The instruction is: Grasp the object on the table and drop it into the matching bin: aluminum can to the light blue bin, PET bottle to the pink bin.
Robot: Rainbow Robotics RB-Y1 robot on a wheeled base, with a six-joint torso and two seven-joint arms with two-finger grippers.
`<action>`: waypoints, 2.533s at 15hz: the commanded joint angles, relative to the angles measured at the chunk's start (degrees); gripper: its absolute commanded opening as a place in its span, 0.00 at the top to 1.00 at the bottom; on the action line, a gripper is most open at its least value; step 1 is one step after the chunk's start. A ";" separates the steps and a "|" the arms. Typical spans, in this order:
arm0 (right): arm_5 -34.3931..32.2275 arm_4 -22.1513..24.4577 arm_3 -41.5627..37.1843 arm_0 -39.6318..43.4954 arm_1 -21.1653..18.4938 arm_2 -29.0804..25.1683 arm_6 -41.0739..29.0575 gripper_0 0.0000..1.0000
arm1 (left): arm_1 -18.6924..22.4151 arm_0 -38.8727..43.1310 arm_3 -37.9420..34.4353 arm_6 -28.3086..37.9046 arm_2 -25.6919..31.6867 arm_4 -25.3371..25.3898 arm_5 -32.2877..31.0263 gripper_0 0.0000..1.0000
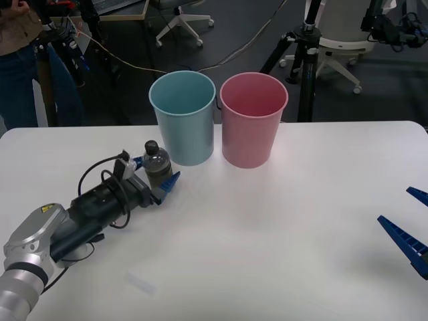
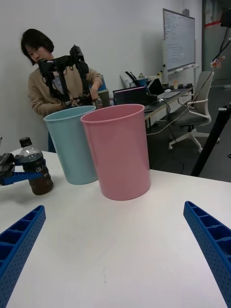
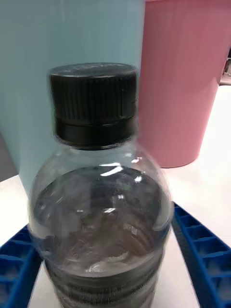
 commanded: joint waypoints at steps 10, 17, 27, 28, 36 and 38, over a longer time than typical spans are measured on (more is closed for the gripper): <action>0.00 0.00 0.00 0.00 0.00 0.00 0.00 0.00 | 1.65 1.59 -0.31 -0.02 -0.01 1.62 -3.35 1.00; 0.00 0.00 0.00 0.00 0.00 0.00 0.00 0.00 | 6.39 13.10 -17.18 3.58 0.25 2.93 -0.27 1.00; 0.00 0.00 0.00 0.00 0.00 0.00 0.00 0.00 | 10.88 25.93 -38.89 16.50 0.25 -0.67 10.28 1.00; 0.00 0.00 0.00 0.00 0.00 0.00 0.00 0.00 | 10.79 25.93 -40.21 19.23 0.25 -2.52 10.28 1.00; 0.00 0.00 0.00 0.00 0.00 0.00 0.00 0.00 | 13.78 26.55 -53.04 37.07 -4.05 -15.26 16.34 1.00; 0.00 0.00 0.00 0.00 0.00 0.00 0.00 0.00 | 19.93 27.16 -58.75 41.37 -8.18 -14.56 22.85 1.00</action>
